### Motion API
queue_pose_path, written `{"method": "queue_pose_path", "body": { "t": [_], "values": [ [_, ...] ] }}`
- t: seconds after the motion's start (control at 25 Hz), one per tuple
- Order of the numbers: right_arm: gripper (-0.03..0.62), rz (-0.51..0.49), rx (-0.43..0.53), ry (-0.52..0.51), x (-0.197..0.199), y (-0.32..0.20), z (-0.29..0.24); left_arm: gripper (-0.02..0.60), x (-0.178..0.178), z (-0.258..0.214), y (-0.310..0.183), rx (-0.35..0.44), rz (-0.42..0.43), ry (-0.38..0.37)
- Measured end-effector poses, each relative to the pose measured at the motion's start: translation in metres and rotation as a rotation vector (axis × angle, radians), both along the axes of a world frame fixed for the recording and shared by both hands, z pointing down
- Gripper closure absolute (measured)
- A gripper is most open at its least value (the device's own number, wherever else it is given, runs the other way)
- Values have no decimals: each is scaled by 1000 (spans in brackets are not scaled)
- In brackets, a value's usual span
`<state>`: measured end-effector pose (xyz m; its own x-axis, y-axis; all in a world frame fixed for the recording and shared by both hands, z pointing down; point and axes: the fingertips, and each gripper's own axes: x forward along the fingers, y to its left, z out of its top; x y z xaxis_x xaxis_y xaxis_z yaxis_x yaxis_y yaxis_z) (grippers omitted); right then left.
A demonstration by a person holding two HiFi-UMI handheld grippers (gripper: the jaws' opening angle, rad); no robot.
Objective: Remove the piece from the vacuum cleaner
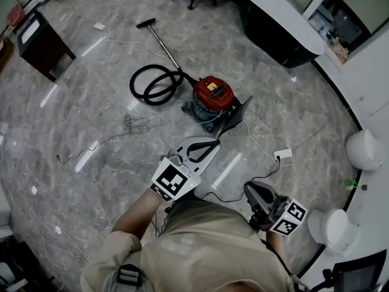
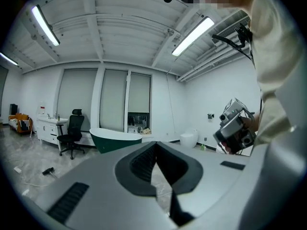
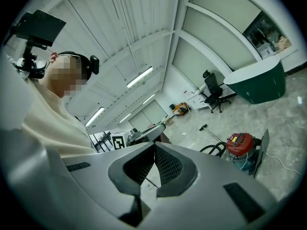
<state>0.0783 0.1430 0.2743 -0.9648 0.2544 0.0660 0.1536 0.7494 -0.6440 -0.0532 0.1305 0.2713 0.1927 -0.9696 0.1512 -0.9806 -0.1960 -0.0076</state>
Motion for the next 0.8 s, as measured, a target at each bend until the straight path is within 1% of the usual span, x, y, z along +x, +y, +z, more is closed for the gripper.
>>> {"method": "queue_pose_path", "body": {
  "t": [0.08, 0.16, 0.36, 0.48, 0.64, 0.72, 0.8],
  "values": [
    [592, -1, -8, 2, -14, 0, 0, 589, -17, 2, 1, -6, -3, 10],
    [592, 9, -17, -12, -25, -2, -3, 588, -28, 2, 2, -15, -1, 4],
    [592, 41, -82, -67, -42, -11, -11, 589, -37, 0, 8, -45, 7, -19],
    [592, 8, -96, -62, -51, -13, -8, 588, -43, 8, 9, -68, -10, -12],
    [592, -42, -63, -30, -54, -20, -3, 588, -52, 23, 3, -89, -59, 31],
    [592, -47, -54, -35, -55, -31, -2, 588, -55, 23, -6, -96, -81, 15],
    [592, -57, -68, -43, -56, -44, 0, 588, -49, 18, -15, -102, -87, -21]
  ]
}}
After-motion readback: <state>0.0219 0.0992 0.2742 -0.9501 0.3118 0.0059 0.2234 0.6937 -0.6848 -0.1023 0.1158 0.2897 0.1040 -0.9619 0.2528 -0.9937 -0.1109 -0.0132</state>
